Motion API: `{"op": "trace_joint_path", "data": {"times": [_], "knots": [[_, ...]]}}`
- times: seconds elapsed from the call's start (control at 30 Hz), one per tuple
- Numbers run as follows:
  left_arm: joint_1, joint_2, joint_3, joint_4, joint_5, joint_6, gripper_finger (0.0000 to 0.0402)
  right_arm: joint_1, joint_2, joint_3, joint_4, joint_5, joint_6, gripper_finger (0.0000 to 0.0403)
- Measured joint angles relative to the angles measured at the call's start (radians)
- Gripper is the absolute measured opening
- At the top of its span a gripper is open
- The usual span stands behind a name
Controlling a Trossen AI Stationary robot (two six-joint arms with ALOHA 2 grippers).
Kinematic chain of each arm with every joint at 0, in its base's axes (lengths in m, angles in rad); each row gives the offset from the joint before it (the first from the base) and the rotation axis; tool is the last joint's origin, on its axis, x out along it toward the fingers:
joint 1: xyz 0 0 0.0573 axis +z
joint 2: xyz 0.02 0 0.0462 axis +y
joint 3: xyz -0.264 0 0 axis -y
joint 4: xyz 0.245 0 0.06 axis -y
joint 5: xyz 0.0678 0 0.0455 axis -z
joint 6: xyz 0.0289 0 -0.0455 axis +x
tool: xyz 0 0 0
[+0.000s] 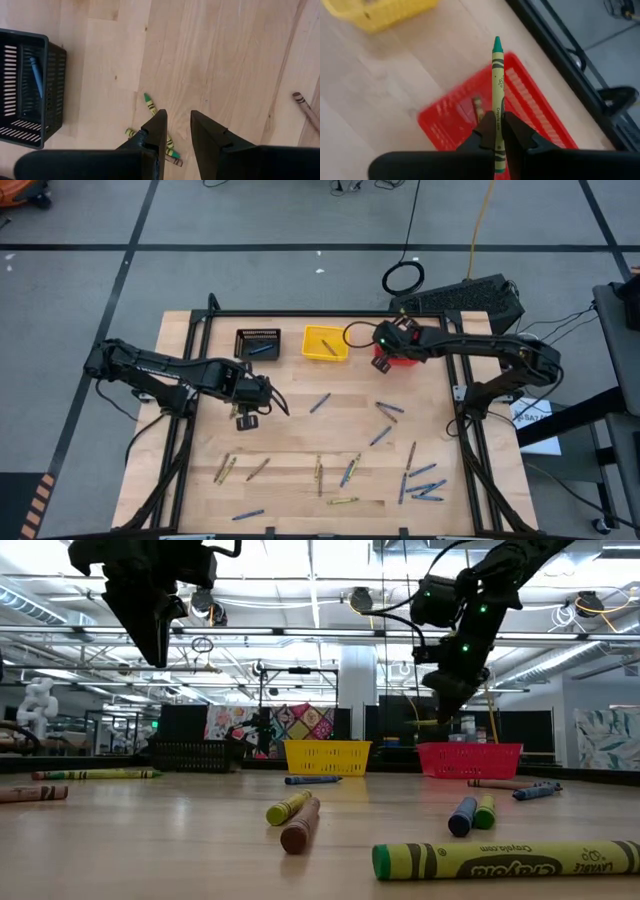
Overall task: Sort crayons
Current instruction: Put the green crayon into the red bin
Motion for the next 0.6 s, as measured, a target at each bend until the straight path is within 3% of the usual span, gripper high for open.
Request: {"op": "trace_joint_path", "data": {"times": [0.6], "knots": [[0.000, 0.000, 0.000, 0.001, 0.000, 0.019, 0.0080, -0.110, 0.010, 0.000, -0.073, -0.130, -0.001, 0.0000]]}}
